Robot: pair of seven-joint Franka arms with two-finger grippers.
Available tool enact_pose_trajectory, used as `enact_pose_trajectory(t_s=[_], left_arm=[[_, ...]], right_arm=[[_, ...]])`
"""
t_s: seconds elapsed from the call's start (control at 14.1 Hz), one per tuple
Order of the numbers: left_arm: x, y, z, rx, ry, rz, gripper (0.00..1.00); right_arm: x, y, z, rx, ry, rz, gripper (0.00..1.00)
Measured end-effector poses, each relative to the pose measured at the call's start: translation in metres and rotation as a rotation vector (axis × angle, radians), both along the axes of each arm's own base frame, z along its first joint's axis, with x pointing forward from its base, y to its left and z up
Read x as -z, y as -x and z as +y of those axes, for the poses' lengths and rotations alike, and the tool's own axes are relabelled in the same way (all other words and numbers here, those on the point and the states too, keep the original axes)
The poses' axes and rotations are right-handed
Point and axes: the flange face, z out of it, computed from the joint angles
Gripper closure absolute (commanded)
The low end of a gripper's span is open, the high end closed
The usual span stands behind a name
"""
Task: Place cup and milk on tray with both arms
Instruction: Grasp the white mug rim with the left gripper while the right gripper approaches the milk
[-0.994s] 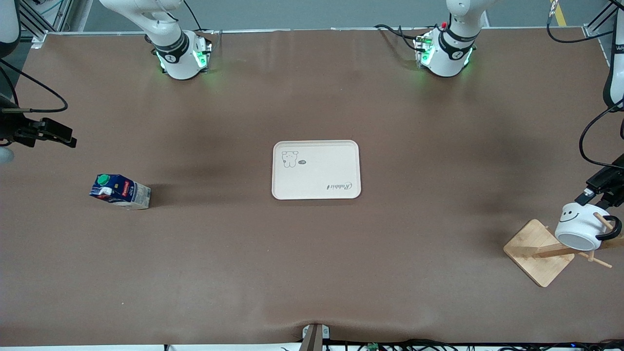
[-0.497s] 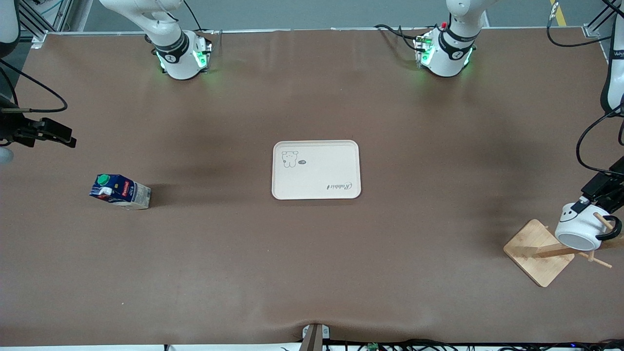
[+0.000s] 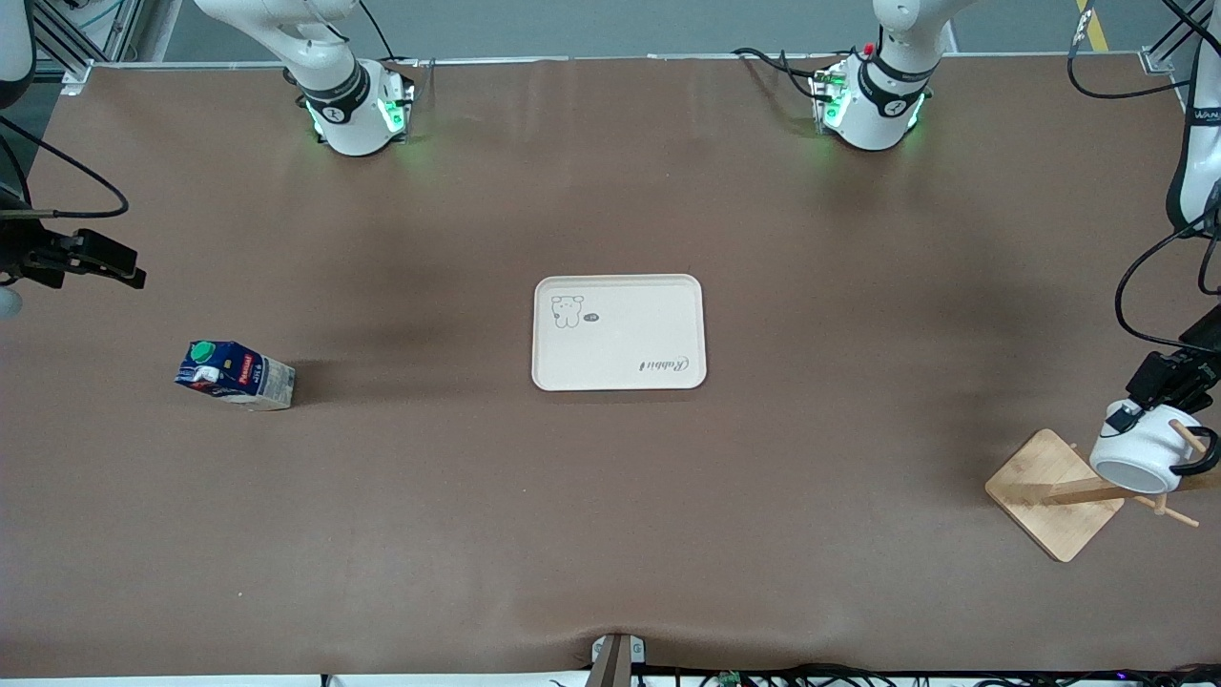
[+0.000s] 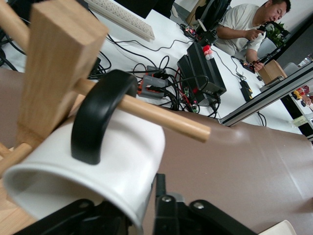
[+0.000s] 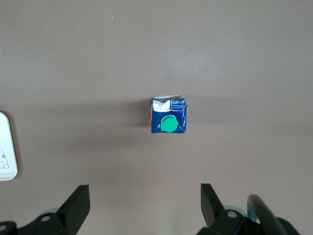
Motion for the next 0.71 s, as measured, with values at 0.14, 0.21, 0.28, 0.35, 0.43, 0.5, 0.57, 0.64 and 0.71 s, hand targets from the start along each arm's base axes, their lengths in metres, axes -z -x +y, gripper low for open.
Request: enact_pose_trajectory(t_s=[0.14,0.21,0.28,0.35,0.43,0.5,0.57,0.64,0.71], left_arm=[[-0.004,-0.002,-0.002,0.006,-0.001,-0.011,1.00],[-0.006,-0.003,-0.001,0.005,-0.003,-0.014,1.00],[-0.006,-0.003,-0.002,0.005,-0.002,-0.014,1.00],[-0.006,-0.004,-0.005,0.010,-0.001,-0.015,1.00],[-0.006,-0.005,-0.009,0.017,0.001,-0.016,1.00],[-0.007,-0.007,-0.013,0.023,0.003,-0.018,1.00],[-0.008,-0.009,-0.015,0.025,0.005,-0.019,1.00],[-0.009,-0.010,-0.017,0.025,0.007,-0.018,1.00],[-0.009,-0.010,-0.017,0.026,0.008,-0.019,1.00]], right_arm=[[0.000,0.000,0.000,0.000,0.000,0.001,0.00],[0.001,0.000,0.000,0.000,0.000,0.002,0.00],[0.002,-0.001,0.000,0.000,0.001,0.003,0.00],[0.003,-0.001,0.000,0.000,0.001,0.005,0.00],[0.004,-0.002,0.000,0.000,0.001,0.008,0.00],[0.006,-0.003,0.000,0.000,0.001,0.011,0.00],[0.008,-0.003,-0.001,0.000,0.002,0.014,0.00],[0.010,-0.004,-0.001,0.000,0.003,0.018,0.00],[0.012,-0.005,-0.001,0.000,0.004,0.022,0.00]])
